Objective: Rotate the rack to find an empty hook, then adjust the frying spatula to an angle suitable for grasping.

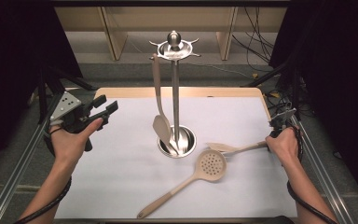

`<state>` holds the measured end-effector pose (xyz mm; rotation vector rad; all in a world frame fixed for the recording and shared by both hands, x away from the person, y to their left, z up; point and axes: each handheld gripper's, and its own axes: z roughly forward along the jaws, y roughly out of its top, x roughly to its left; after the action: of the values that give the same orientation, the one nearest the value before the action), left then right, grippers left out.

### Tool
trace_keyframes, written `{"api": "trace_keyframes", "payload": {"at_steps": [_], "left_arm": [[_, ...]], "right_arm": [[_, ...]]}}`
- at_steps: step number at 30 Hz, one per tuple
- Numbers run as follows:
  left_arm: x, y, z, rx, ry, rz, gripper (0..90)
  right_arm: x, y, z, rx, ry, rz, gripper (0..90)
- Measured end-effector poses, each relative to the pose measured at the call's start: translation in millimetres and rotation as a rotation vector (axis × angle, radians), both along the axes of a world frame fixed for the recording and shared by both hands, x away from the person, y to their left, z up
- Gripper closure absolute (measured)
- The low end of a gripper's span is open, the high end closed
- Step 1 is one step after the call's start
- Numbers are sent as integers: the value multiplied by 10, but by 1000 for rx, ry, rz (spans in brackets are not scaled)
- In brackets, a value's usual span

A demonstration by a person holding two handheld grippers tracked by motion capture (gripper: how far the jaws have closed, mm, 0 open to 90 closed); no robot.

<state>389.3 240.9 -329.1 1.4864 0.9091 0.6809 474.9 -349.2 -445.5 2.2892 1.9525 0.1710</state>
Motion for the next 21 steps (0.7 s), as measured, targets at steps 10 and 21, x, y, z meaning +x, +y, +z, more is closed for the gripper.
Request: {"api": "trace_keyframes", "payload": {"at_steps": [10,21], "left_arm": [[-49,7,4,0,-3,-1,470],[-94,57,-4,1,0,21,469]], "right_arm": [[-48,-51,118,32,-101,0,557],[106,86,144,101,-20,-109,524]]}}
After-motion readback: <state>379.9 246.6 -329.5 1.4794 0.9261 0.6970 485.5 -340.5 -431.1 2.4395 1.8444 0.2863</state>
